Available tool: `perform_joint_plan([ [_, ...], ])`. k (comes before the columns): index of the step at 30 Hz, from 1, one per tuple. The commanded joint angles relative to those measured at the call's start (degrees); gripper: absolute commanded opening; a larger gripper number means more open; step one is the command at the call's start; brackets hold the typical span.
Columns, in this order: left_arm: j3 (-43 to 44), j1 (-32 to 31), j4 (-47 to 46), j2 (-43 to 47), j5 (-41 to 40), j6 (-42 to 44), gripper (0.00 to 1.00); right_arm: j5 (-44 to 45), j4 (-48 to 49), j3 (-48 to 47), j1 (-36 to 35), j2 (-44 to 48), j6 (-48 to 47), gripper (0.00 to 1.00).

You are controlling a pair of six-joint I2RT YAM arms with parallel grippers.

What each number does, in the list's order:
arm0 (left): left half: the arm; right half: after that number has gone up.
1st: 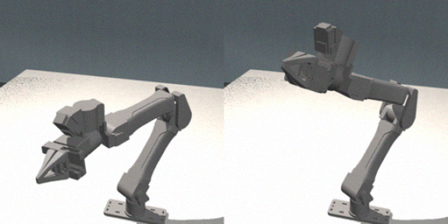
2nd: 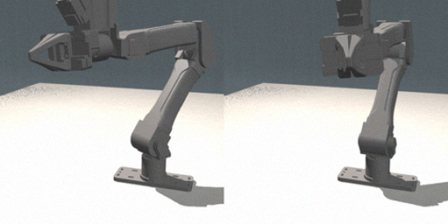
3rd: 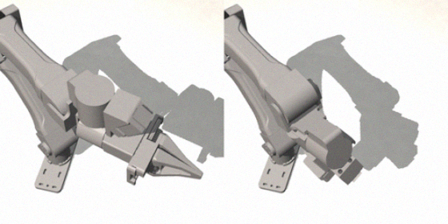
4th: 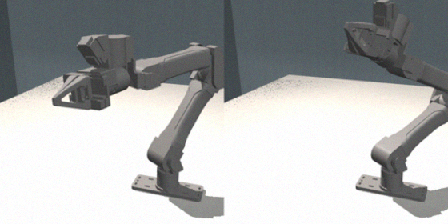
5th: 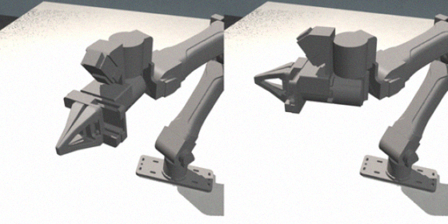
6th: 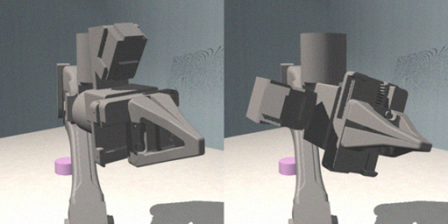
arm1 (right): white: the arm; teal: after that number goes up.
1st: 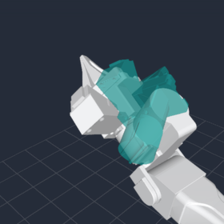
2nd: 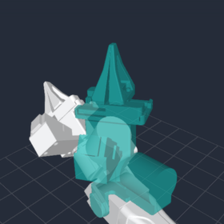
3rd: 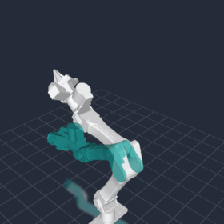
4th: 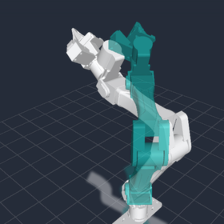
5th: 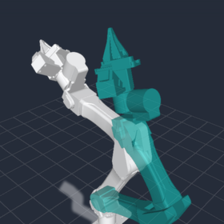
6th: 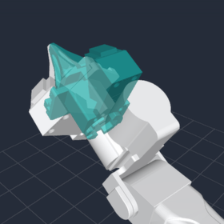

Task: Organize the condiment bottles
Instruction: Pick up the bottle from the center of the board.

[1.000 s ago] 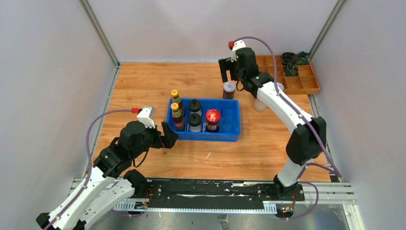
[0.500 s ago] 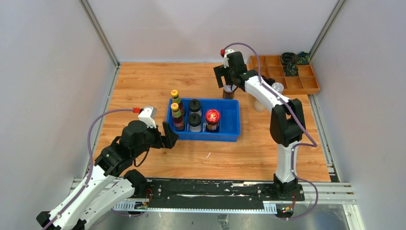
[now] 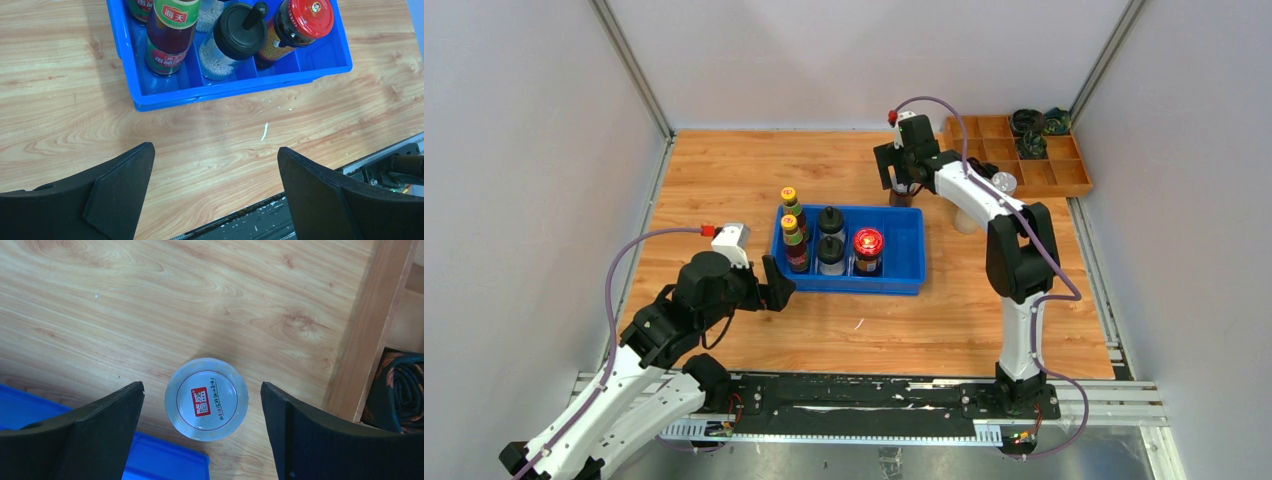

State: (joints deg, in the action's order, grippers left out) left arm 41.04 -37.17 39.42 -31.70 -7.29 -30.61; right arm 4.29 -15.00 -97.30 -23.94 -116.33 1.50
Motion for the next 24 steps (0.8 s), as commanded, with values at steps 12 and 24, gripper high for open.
perform_joint_plan([
  [12,1.8,-0.4,0.6,0.0,-0.4,0.6,1.00,-0.2,0.3,1.0,2.1,-4.0,2.7,0.69],
  [24,1.7,-0.4,0.7,1.1,-0.3,0.3,1.00,1.1,0.1,2.8,2.1,-0.7,2.6,0.49],
])
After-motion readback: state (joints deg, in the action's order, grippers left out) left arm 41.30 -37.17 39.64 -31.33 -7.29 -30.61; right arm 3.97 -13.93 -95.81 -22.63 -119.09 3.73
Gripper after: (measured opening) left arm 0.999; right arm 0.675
